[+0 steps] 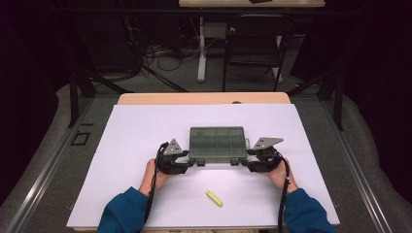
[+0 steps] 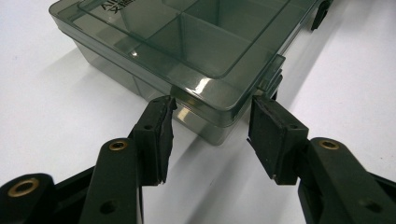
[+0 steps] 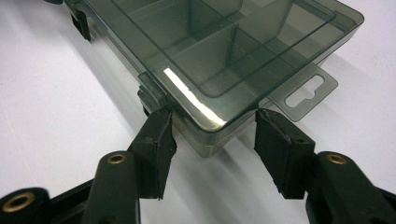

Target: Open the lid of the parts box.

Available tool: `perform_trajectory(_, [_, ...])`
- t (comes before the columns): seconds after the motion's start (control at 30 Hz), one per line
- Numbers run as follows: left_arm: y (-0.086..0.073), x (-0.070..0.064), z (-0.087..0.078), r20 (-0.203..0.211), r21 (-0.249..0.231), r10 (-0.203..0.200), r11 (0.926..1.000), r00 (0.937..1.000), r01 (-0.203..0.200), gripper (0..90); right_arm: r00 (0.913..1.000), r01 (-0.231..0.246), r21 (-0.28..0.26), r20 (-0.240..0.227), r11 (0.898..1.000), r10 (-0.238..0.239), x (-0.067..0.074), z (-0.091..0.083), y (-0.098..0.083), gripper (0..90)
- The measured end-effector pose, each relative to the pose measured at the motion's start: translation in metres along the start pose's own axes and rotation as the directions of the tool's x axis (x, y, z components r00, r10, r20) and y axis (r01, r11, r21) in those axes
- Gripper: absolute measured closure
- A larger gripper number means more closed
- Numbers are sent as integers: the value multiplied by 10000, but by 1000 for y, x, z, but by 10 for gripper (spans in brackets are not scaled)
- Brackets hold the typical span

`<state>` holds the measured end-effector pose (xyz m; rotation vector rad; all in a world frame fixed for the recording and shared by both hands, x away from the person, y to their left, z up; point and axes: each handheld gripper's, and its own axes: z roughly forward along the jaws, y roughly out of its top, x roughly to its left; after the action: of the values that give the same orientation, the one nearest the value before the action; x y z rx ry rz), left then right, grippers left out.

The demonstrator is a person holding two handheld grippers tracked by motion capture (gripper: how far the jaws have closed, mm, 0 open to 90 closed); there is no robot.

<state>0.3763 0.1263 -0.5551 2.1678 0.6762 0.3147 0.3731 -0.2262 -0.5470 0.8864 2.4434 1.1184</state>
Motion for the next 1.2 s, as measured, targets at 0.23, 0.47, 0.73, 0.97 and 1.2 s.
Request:
perform_trajectory(0.23, [1, -2, 2, -123, 44, 42, 10000, 9999, -42, 464, 10000, -5, -33, 28, 10000, 5, 0, 1, 0, 448])
perform_trajectory(0.47, [1, 0, 0, -19, -56, 33, 10000, 10000, -33, 500, 10000, -38, -29, 13, 10000, 38, 1, 1, 0, 455])
perform_trajectory(0.73, [1, -1, 0, -5, -62, -1, 10000, 10000, 0, 500, 10000, -55, -25, 35, 10000, 55, 1, -1, 1, 455])
perform_trajectory(0.97, [1, 2, -1, 215, -111, -285, 9995, 9994, 288, 512, 10000, -31, -7, 27, 10000, 31, 1, 0, 0, 458])
perform_trajectory(1.2, [2, 3, -2, 280, -31, -424, 9991, 9987, 425, 521, 10000, -76, 21, 9, 10000, 76, 1, 0, 0, 461])
